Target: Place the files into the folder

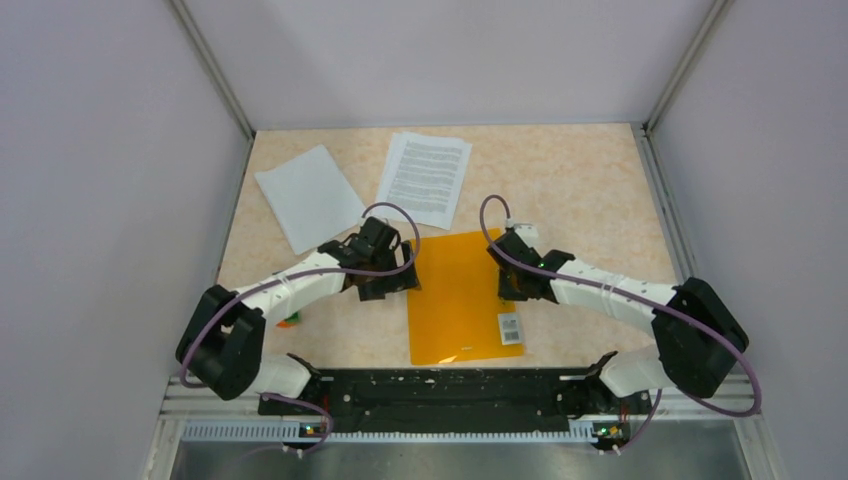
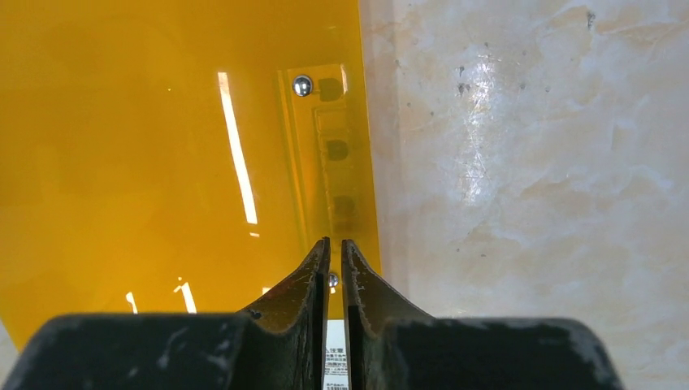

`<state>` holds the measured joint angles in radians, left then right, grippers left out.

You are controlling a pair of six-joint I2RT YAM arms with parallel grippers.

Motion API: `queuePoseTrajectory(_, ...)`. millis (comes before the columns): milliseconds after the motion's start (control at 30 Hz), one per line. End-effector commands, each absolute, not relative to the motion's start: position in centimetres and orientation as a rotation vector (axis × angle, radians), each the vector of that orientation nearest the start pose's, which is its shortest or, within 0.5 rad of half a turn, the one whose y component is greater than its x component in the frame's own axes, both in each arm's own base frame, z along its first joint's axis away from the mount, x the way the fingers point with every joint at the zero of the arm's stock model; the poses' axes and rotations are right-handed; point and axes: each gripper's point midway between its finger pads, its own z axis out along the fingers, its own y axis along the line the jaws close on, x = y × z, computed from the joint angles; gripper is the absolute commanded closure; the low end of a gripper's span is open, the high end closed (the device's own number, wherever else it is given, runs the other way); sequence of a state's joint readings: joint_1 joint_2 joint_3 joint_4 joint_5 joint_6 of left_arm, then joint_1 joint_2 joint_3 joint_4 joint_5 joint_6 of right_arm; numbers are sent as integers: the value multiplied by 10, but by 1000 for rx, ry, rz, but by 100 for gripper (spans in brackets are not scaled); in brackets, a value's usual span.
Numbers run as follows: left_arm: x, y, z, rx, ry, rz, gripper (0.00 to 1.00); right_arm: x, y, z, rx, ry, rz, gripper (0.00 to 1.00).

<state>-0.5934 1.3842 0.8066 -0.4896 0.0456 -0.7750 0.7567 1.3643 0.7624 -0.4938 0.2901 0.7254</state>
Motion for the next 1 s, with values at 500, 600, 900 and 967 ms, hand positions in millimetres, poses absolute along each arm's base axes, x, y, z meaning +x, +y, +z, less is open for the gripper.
queuePoseTrajectory(500, 246, -210, 68, -208, 2702, -534, 4, 221, 150, 24, 208, 2598, 31, 95)
queuePoseTrajectory(600, 246, -211, 69, -202, 2706, -542, 4, 218, 145, 17, 224, 2615, 20, 95)
queuePoseTrajectory(900, 249, -221, 76, -187, 2707, -598, 4, 210, 134, 4, 260, 2643, 0, 95)
queuePoseTrajectory(967, 247, -226, 76, -180, 2713, -630, 4, 210, 136, 2, 257, 2647, 5, 95)
